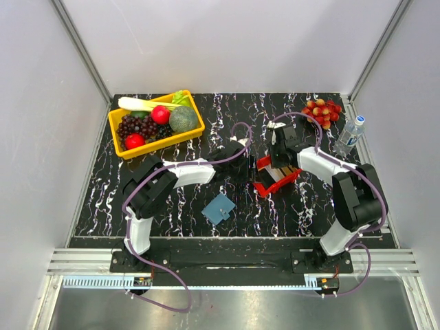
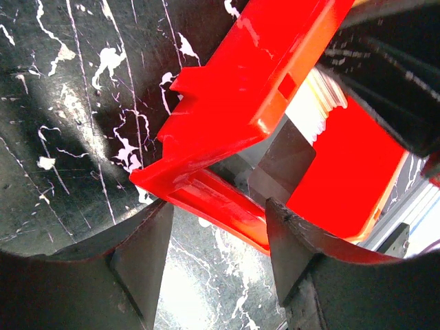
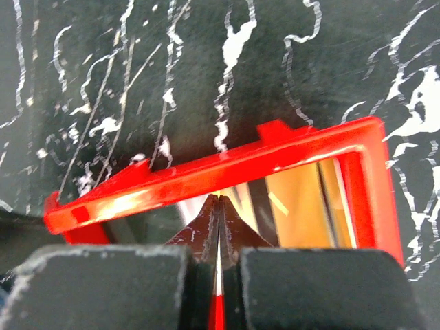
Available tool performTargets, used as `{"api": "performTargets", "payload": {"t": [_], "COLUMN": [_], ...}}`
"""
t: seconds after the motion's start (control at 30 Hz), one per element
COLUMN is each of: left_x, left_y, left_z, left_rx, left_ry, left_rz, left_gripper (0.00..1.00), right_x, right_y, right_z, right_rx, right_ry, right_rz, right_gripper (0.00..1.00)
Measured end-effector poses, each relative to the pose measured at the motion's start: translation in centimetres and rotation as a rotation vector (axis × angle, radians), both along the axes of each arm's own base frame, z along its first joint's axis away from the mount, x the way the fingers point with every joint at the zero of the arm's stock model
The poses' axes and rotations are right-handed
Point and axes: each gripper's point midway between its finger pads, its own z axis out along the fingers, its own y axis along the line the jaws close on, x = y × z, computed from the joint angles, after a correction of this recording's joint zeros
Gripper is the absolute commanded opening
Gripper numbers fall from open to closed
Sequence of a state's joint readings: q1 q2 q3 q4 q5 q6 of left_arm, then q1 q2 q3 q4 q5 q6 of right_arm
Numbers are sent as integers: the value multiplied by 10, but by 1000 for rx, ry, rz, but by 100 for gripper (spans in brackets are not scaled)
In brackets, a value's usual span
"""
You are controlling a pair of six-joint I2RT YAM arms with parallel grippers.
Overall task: Put the credit cards into the card holder
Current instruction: Pick up the credit card from the storage box.
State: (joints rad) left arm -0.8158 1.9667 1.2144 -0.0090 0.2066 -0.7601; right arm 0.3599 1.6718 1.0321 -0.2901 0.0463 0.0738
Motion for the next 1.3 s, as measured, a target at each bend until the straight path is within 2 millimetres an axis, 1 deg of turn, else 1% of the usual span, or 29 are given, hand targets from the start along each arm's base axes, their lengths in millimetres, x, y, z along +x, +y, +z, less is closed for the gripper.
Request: {"api": "performTargets", "payload": {"t": [0.07,0.13,0.17,0.2,0.3,0.37,0.43,0.5,0.63,0.77,0.8,0.9,0.97,1.07,1.2,1.3], "left_x": [0,0,0,0,0,0,0,0,0,0,0,0,0,-1,-1,-1], "left_y": [0,0,0,0,0,0,0,0,0,0,0,0,0,1,3,3], "left_z": [0,0,0,0,-1,-1,-1,-1,-1,-1,-1,-1,-1,-2,-3,-3], "left_rx": [0,0,0,0,-1,-1,-1,-1,-2,-2,-2,-2,-2,2,9,7], "left_ry": [0,0,0,0,0,-1,-1,-1,-1,-1,-1,-1,-1,2,10,10], "left_rz": [0,0,0,0,1,0,0,0,0,0,0,0,-1,0,3,2], "left_gripper": [59,60,59,59,59,59,59,59,59,59,59,59,59,59,59,59], "right_x": [-6,-11,-12,-13,-12,-8,-5,-3,-2,-5,-6,-12,-18,-12,-13,-18], "right_y": [5,7,8,8,4,-2,-9,-17,-28,-33,-32,-25,-20,-8,1,12], "right_z": [0,3,5,9,27,42,53,57,49,32,25,4,-13,-8,-3,4], "right_rx": [32,49,58,61,63,49,28,-1,-55,-85,-86,-73,-65,-1,64,116], "right_ry": [20,30,31,26,-18,-68,-108,-128,-116,-68,-46,28,88,87,89,90], "right_rz": [17,23,24,22,2,-19,-34,-52,-78,-79,-74,-44,-17,20,55,90], "right_gripper": [0,7,19,32,45,46,46,46,46,45,43,42,40,40,42,42]}}
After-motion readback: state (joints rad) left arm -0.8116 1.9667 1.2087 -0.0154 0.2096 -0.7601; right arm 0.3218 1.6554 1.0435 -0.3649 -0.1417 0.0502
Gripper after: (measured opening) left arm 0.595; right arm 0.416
